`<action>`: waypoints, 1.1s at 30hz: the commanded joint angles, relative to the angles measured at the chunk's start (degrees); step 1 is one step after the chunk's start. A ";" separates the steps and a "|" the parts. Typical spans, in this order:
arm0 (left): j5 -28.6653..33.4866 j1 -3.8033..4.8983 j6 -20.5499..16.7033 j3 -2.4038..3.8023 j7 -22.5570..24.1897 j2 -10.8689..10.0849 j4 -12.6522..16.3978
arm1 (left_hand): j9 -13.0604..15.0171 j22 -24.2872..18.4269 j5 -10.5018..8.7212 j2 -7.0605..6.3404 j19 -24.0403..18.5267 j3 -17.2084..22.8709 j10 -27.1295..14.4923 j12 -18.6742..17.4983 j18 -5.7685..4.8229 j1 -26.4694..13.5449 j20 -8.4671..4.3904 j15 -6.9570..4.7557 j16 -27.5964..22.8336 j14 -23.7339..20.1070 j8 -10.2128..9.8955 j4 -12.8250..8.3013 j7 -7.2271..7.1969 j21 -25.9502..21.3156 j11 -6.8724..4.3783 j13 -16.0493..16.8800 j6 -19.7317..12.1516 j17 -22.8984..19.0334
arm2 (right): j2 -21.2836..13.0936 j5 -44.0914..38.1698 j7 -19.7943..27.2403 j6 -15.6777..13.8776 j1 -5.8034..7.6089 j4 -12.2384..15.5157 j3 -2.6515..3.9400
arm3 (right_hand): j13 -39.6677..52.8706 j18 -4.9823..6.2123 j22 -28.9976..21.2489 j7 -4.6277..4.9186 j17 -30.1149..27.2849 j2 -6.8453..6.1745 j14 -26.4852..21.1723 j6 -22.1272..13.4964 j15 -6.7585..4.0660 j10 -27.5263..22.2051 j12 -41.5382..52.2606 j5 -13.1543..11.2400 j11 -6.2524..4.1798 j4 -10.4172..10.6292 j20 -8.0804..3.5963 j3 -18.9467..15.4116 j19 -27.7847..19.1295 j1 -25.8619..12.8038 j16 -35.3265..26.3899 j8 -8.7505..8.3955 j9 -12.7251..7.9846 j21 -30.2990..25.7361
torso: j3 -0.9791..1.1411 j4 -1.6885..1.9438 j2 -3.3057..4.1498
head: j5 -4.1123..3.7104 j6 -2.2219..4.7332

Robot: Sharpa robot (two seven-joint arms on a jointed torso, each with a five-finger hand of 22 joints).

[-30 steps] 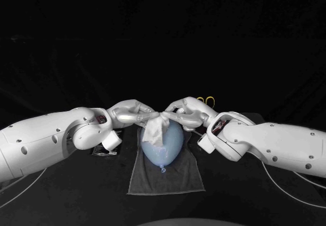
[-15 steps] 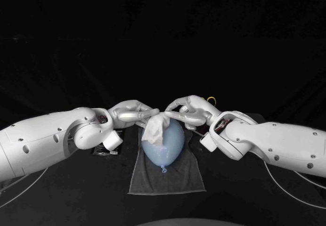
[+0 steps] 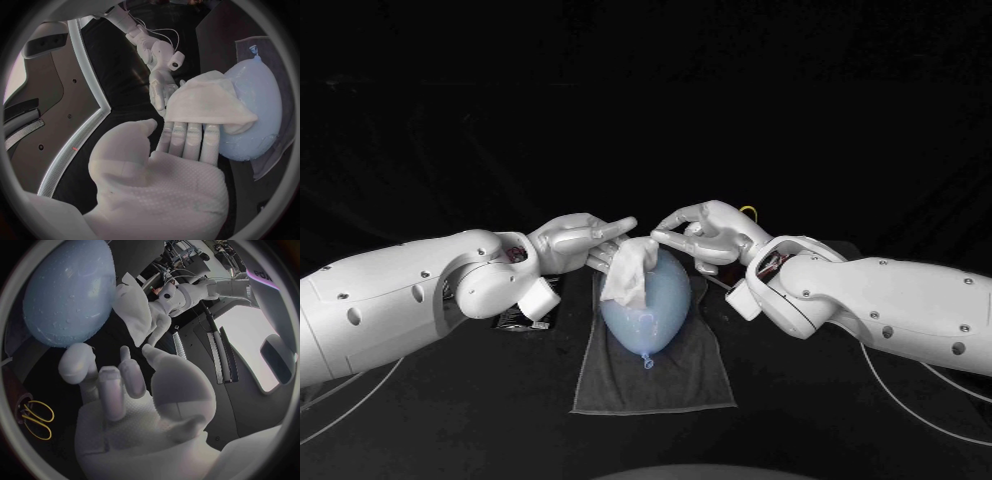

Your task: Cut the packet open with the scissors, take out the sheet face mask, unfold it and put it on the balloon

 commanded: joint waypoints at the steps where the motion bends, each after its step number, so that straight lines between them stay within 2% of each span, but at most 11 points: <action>1: 2.39 0.05 0.68 0.01 0.47 0.16 0.00 | -0.09 -0.09 0.13 0.22 0.33 -0.61 0.49 -0.26 0.88 -0.83 0.04 0.15 -0.29 0.43 -0.40 0.03 0.05 -0.37 0.09 0.05 0.42 0.11 | -0.20 1.44 1.99 -3.01 0.03 0.32 0.03 | 3.15 0.68 6.95 -0.10 15.05 0.59 5.98 0.99 0.07 0.09 0.35 -0.11 -0.38 -0.37 0.18 0.39 0.42 2.14 0.24 -0.40 -0.18 0.90 | -0.05 0.03 0.01 | 0.04 -0.03; 3: 2.68 0.05 0.56 -0.02 0.47 0.18 -0.02 | -0.10 -0.09 0.13 0.32 0.35 -0.83 0.49 -0.29 0.88 -0.99 0.04 0.16 -0.35 0.44 -0.42 0.00 0.05 -0.41 0.10 0.05 0.42 0.12 | -0.45 1.58 3.09 -5.19 0.01 0.64 0.03 | 3.53 0.50 7.26 -0.46 15.05 0.96 5.98 1.86 -0.18 0.58 0.82 -0.09 -0.71 -1.86 0.04 1.33 0.96 4.63 0.24 -0.38 -0.21 2.11 | -0.05 0.02 0.00 | 0.11 -0.03; 7: 3.16 0.04 0.16 -0.08 0.49 0.18 -0.02 | -0.16 -0.12 0.15 -0.24 0.38 -1.77 0.43 -0.44 0.87 -0.95 0.06 0.20 -0.60 0.45 -0.56 -0.11 0.10 -0.59 0.14 0.03 0.31 0.15 | -1.22 -0.24 5.54 -10.26 -0.07 1.71 0.03 | 4.94 0.01 8.05 -1.25 15.05 0.50 5.98 3.90 -0.94 2.18 2.35 0.02 -1.50 -7.46 -0.61 4.38 2.38 11.21 0.24 -0.32 -0.24 5.18 | -0.04 0.02 0.01 | 0.25 -0.03; 9: 3.37 0.02 -0.16 -0.10 0.56 0.15 0.00 | -0.26 -0.15 0.19 -0.86 0.29 -2.05 0.24 -0.68 0.86 0.84 0.13 0.30 -0.98 0.34 -0.80 -0.24 0.20 -0.87 0.25 -0.01 0.04 0.18 | -1.71 -3.05 6.38 -12.79 -0.15 2.46 0.03 | 6.04 -0.22 8.40 -1.48 15.05 -0.05 5.98 5.22 -1.16 3.24 3.40 0.33 -1.73 -9.85 -0.87 5.65 2.95 13.23 0.24 -0.01 -0.13 6.52 | -0.01 0.00 0.00 | 0.31 0.01; 10: 3.47 0.01 -0.32 -0.11 0.59 0.14 0.01 | -0.35 -0.16 0.20 -1.18 0.21 -1.85 0.06 -0.88 0.86 3.01 0.20 0.39 -1.32 0.24 -0.99 -0.34 0.28 -1.10 0.34 -0.04 -0.17 0.21 | -1.92 -4.46 6.57 -13.68 -0.19 2.78 0.03 | 6.34 -0.27 8.48 -1.49 15.05 -0.25 5.98 5.64 -1.22 3.54 3.70 0.73 -1.75 -10.59 -0.96 6.12 3.10 13.68 0.24 0.02 -0.14 6.84 | -0.01 -0.02 -0.02 | 0.37 0.01; 12: 3.93 -0.01 -0.88 -0.12 0.68 0.11 0.04 | -0.53 -0.20 0.23 -1.22 -0.09 -1.78 -0.49 -1.29 0.83 4.87 0.36 0.63 -1.91 -0.18 -1.38 -0.28 0.55 -1.50 0.62 -0.14 -0.63 0.20 | -2.41 -7.77 6.76 -15.45 -0.32 3.55 0.04 | 7.56 -0.51 8.80 -1.53 15.05 -1.04 5.98 6.89 -1.32 4.70 4.84 3.09 -1.84 -12.46 -1.14 7.34 3.62 14.27 0.24 -0.02 -0.19 8.14 | 0.00 -0.02 -0.04 | 0.41 0.01; 15: 5.12 -0.16 -1.88 -0.15 0.90 0.07 0.10 | -0.91 -0.28 0.19 -1.02 -0.99 -1.51 -1.76 -2.05 0.80 6.66 0.77 1.24 -2.92 -1.31 -2.20 -0.26 1.22 -2.25 1.21 -0.36 -1.77 0.06 | -3.15 -13.18 6.49 -17.88 -0.67 4.88 0.04 | 8.08 -0.68 9.03 -1.58 15.05 -1.66 5.98 7.63 -1.40 5.23 5.33 4.48 -1.91 -13.39 -1.23 7.97 3.99 14.06 0.24 -0.29 -0.33 9.14 | 0.00 -0.04 0.02 | 0.63 0.03; 19: 7.24 -0.56 -3.30 -0.19 1.38 0.10 0.28 | -1.90 -0.30 0.23 0.21 -2.57 0.42 -5.14 -3.34 0.80 9.54 1.53 2.51 -4.93 -3.77 -4.23 -0.39 2.45 -3.50 2.54 -1.01 -4.54 -0.36 | -3.89 -17.81 5.71 -20.30 -1.24 6.25 0.05 | 8.56 -0.77 9.15 -1.70 15.05 -1.86 5.98 8.26 -1.49 5.68 5.75 4.81 -2.02 -13.87 -1.30 8.30 4.20 13.99 0.24 -0.34 -0.36 9.68 | 0.01 -0.05 -0.01 | 0.68 0.02; 21: 8.43 -0.80 -4.09 -0.22 1.68 0.12 0.44 | -2.20 -0.29 0.17 0.32 -3.03 1.60 -6.05 -3.34 0.83 10.64 1.77 2.81 -5.48 -4.36 -4.74 -0.42 2.67 -3.86 2.88 -1.16 -5.11 -0.46 | -4.24 -19.63 5.10 -21.06 -1.52 6.90 0.07 | 8.63 -0.77 9.15 -1.67 15.05 -2.01 5.98 8.30 -1.52 5.78 5.82 5.20 -2.02 -14.11 -1.35 8.54 4.23 13.90 0.24 -0.64 -0.50 9.73 | -0.01 -0.01 0.02 | 0.60 0.00; 26: 10.47 -1.23 -5.28 -0.30 2.24 0.15 0.81 | -2.99 -0.28 0.21 -0.65 -4.21 4.26 -8.05 -3.27 0.84 12.26 2.36 3.49 -7.28 -6.13 -5.79 -0.48 3.06 -4.78 3.35 -1.36 -6.16 -0.87 | -4.33 -23.15 2.21 -20.01 -1.87 7.55 0.10 | 8.95 -0.76 9.10 -1.76 15.05 -2.53 5.98 8.81 -1.55 6.09 6.08 4.20 -2.06 -14.25 -1.38 8.52 4.20 13.10 0.24 -1.16 -0.81 9.67 | -0.02 -0.04 -0.01 | 0.64 -0.03; 33: 12.20 -1.52 -5.48 -0.43 2.66 0.23 1.46 | -3.72 -0.34 0.20 -0.88 -6.28 6.30 -9.71 -3.26 0.79 11.60 3.21 4.39 -9.99 -8.90 -6.78 -0.34 3.35 -6.29 3.84 -1.45 -6.66 -1.73 | -2.29 -26.95 -3.07 -18.48 -2.46 7.04 0.11 | 9.22 -0.74 9.04 -1.99 15.05 -3.02 5.98 9.39 -1.69 6.40 6.30 2.54 -2.24 -13.47 -1.48 8.04 4.16 11.32 0.24 -2.28 -1.62 9.60 | -0.01 0.06 -0.02 | 0.61 0.04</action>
